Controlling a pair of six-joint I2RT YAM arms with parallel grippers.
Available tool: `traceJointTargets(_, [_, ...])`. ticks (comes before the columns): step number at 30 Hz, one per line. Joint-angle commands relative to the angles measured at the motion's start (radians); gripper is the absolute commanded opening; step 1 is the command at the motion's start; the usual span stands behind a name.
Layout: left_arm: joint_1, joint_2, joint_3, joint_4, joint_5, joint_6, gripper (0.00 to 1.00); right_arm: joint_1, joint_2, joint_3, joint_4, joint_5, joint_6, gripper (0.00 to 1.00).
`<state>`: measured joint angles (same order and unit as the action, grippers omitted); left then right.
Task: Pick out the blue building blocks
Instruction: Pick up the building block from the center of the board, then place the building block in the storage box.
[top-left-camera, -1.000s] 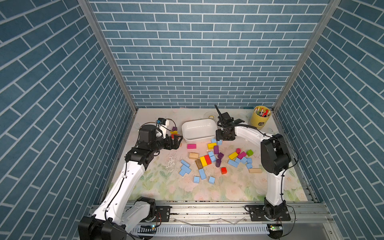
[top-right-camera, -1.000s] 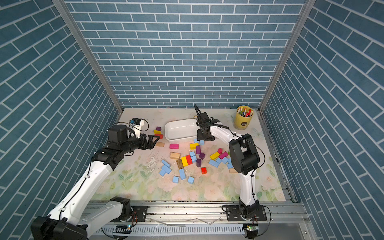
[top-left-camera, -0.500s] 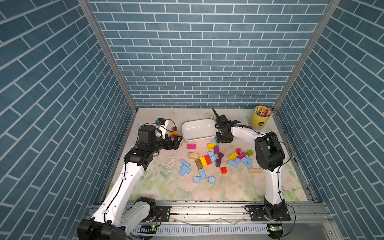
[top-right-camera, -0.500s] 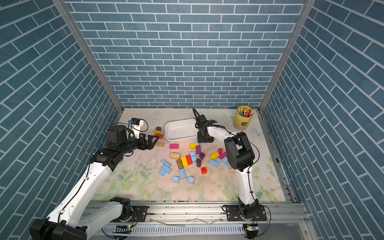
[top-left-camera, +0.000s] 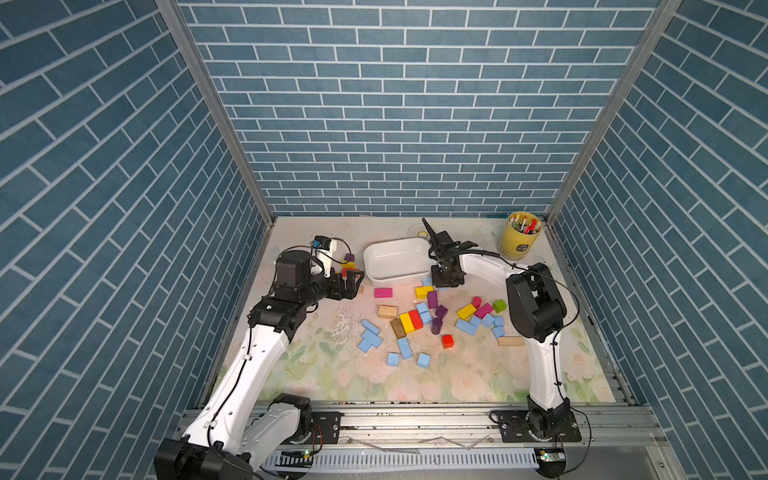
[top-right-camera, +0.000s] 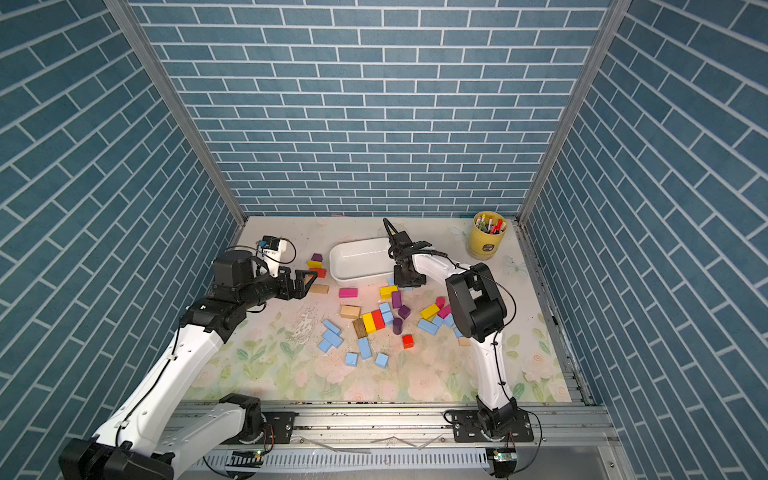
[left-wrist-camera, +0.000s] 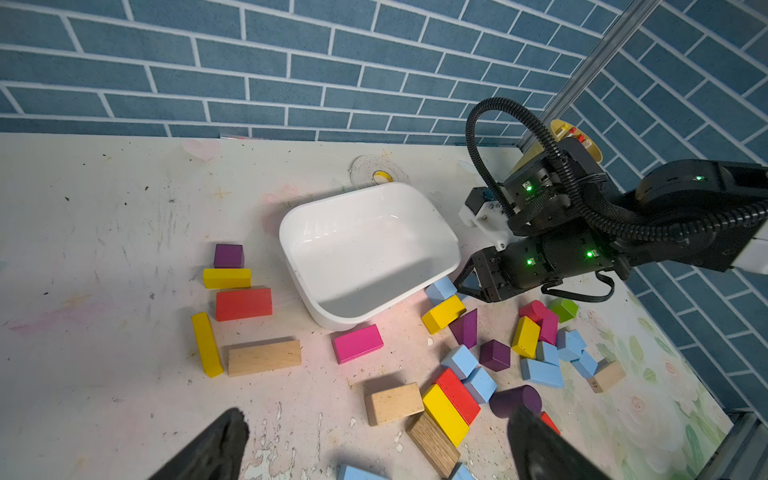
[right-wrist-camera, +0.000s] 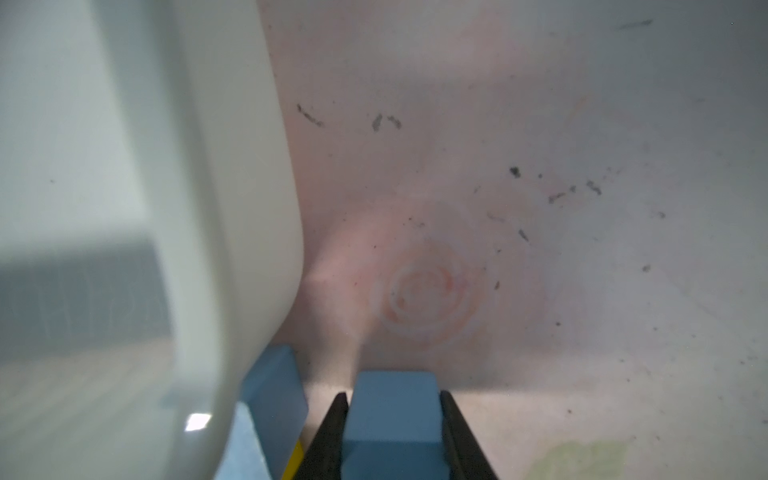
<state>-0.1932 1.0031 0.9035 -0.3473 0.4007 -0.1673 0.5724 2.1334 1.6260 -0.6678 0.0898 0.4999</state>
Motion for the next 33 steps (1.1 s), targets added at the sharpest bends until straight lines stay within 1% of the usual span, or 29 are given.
traceJointTargets(1, [-0.003, -0.015, -0.006, -0.016, -0.006, 0.012, 0.99, 0.006, -0.095, -0.003, -0.043, 0.040, 0.037, 0.05])
traceJointTargets(5, [-0.003, -0.015, -0.006, -0.016, -0.006, 0.012, 0.99, 0.006, -0.155, 0.010, -0.063, 0.059, 0.034, 0.03])
traceJointTargets(9, [-0.002, -0.017, -0.006, -0.015, -0.005, 0.014, 0.99, 0.006, -0.183, 0.059, -0.092, 0.060, 0.028, 0.03])
traceJointTargets(15, [-0.002, -0.022, -0.006, -0.016, -0.006, 0.014, 0.99, 0.007, -0.145, 0.208, -0.148, 0.050, -0.004, 0.02])
traceJointTargets(19, [-0.002, -0.028, -0.006, -0.016, -0.008, 0.015, 0.99, 0.011, -0.073, 0.329, -0.177, 0.030, -0.020, 0.02])
traceJointTargets(24, [-0.002, -0.033, -0.008, -0.018, -0.012, 0.017, 0.99, 0.016, 0.052, 0.516, -0.221, -0.009, -0.030, 0.03])
traceJointTargets(25, [-0.002, -0.034, -0.008, -0.019, -0.014, 0.017, 0.99, 0.018, 0.102, 0.549, -0.227, -0.014, -0.033, 0.03])
traceJointTargets(33, [-0.002, -0.044, -0.011, -0.019, -0.019, 0.020, 0.99, 0.020, 0.332, 0.842, -0.296, -0.043, -0.041, 0.07])
